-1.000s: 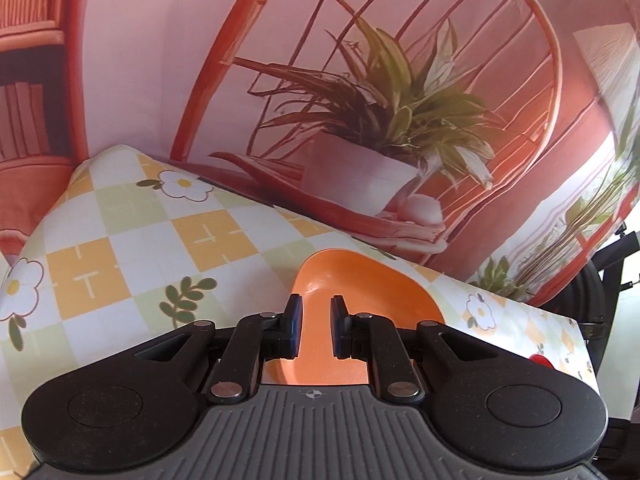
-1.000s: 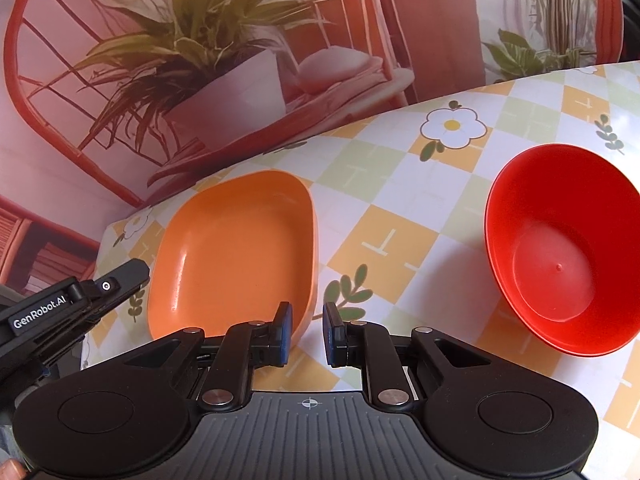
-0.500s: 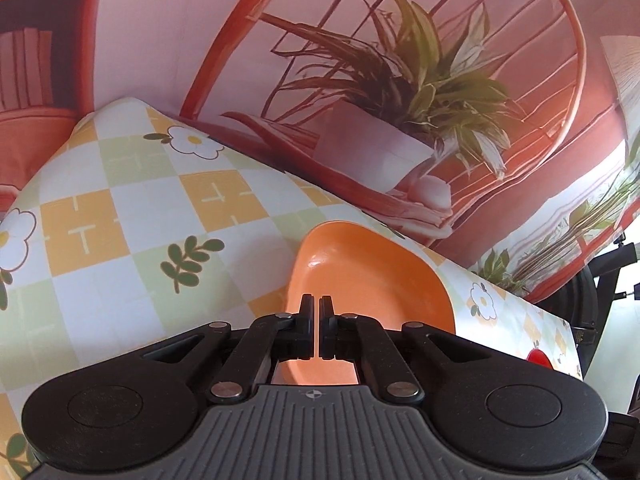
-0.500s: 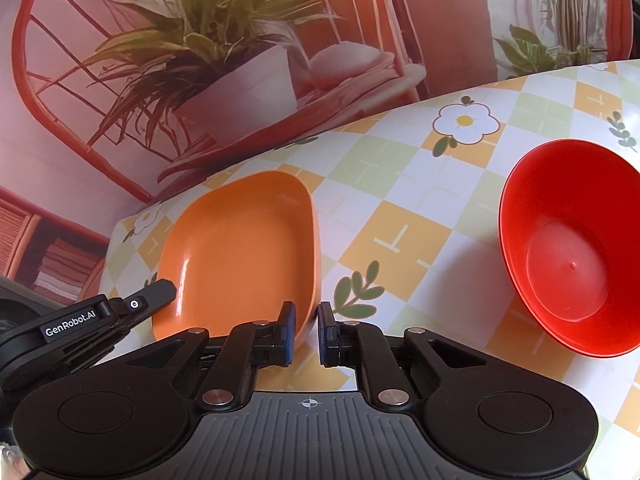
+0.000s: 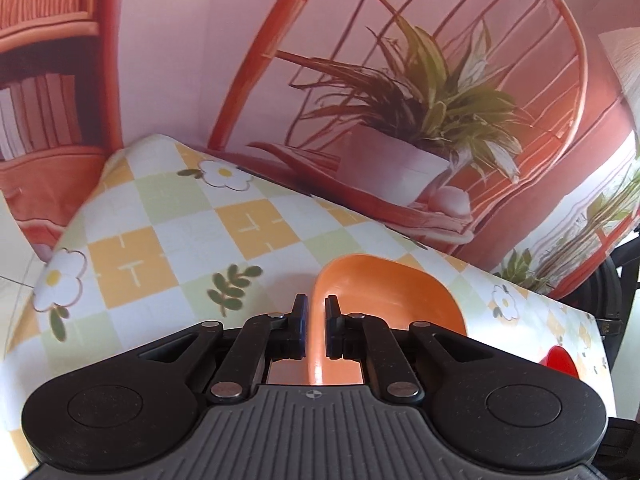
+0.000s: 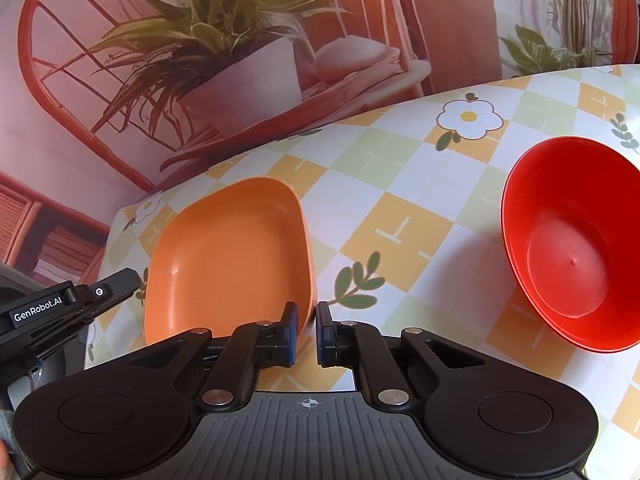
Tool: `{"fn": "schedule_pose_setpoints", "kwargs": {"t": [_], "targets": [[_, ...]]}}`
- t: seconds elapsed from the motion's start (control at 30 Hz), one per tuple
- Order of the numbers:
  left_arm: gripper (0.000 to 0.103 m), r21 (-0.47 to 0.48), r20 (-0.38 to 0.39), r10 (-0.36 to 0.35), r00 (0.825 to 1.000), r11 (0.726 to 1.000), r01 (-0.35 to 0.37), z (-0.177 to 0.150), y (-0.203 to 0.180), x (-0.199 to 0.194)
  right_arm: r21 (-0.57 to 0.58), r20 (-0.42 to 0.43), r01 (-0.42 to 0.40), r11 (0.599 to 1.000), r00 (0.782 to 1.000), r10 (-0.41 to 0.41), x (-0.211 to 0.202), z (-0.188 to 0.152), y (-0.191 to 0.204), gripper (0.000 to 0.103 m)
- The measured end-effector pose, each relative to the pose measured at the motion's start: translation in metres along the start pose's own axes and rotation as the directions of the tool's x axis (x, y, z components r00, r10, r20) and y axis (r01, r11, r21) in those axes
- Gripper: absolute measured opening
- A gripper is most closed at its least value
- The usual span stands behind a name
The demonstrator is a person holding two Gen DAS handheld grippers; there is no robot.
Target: Organize plates and bowls
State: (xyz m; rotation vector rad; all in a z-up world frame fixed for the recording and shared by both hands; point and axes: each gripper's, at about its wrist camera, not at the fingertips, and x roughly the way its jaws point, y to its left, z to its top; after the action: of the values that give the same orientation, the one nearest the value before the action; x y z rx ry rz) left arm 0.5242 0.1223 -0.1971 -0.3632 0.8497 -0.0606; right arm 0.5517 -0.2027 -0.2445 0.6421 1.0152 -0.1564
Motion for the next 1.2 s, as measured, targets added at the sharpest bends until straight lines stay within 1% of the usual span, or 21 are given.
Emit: {"fn": "schedule_pose_setpoints", "kwargs": {"t": [0.13,0.27,0.33,0.37,0.47,0.53,0.57,0.6,0.67,0.77,0.83,0.93,1.03,1.1,1.2], "targets": [[0.009,-0.011,-0.019,0.019,1.000,1.000,-0.019,-0.003,0.007,0.006,-0.004,0.002,0.000,1.000,1.000,0.000,0.000,0.000,0.000,0.008],[0.009,0.018,-0.051,0.047,0.998,0.999,-0.046,-0.011,0.002,0.017,-0.009,0.003,0.006,1.000,1.000,-0.006,0.001,-0.001,0.001,0.008],[0.009,0.019,-0.063,0.049,0.997,0.999,-0.048,-0.013,0.002,0.020,-0.009,0.002,0.005,1.000,1.000,-0.005,0.001,-0.001,0.001,0.008],[0.009,0.008,-0.068,0.044,0.997,0.999,-0.044,-0.013,0.004,0.020,-0.008,0.003,0.002,1.000,1.000,-0.002,0.001,-0.001,0.000,0.008],[0.010,-0.089,-0.061,-0.018,0.998,0.996,0.013,-0.008,0.019,0.015,-0.008,-0.001,0.004,1.000,1.000,-0.004,0.001,-0.001,0.000,0.008],[0.013,-0.121,-0.041,-0.038,0.998,0.992,0.033,-0.004,0.025,0.009,-0.010,0.000,0.003,1.000,1.000,-0.003,0.001,-0.001,0.000,0.008],[0.020,-0.118,-0.034,-0.036,0.999,0.993,0.032,-0.002,0.025,0.005,-0.010,0.000,0.004,1.000,1.000,-0.004,0.001,-0.001,0.000,0.008],[0.029,-0.110,-0.028,-0.031,0.999,0.994,0.028,-0.001,0.025,0.003,-0.009,-0.002,0.006,1.000,1.000,-0.006,0.002,-0.001,0.000,0.008],[0.037,-0.098,-0.019,-0.028,0.999,0.995,0.026,0.001,0.023,-0.002,-0.004,-0.006,0.010,1.000,1.000,-0.011,0.003,-0.001,-0.001,0.007],[0.038,-0.089,-0.008,-0.040,0.999,0.995,0.039,0.003,0.020,-0.005,-0.002,-0.007,0.013,1.000,1.000,-0.013,0.003,-0.003,-0.003,0.007],[0.038,-0.081,-0.007,-0.028,1.000,0.996,0.028,0.003,0.018,-0.007,-0.003,-0.007,0.013,1.000,1.000,-0.013,0.004,-0.003,-0.003,0.007],[0.039,-0.091,0.008,-0.037,0.999,0.995,0.038,0.003,0.019,-0.008,-0.011,-0.003,0.006,1.000,1.000,-0.006,0.003,-0.003,-0.002,0.007],[0.039,-0.092,0.023,-0.022,0.999,0.996,0.024,0.003,0.021,-0.010,-0.021,0.001,0.006,1.000,1.000,-0.006,0.002,-0.001,0.000,0.007],[0.039,-0.088,0.018,-0.024,1.000,0.996,0.026,0.003,0.021,-0.009,-0.021,0.002,0.007,1.000,1.000,-0.007,0.001,-0.001,0.001,0.007],[0.039,-0.056,0.015,-0.041,0.999,0.998,0.041,-0.001,0.014,-0.006,-0.018,0.002,0.004,1.000,1.000,-0.004,0.002,0.000,0.001,0.007]]}}
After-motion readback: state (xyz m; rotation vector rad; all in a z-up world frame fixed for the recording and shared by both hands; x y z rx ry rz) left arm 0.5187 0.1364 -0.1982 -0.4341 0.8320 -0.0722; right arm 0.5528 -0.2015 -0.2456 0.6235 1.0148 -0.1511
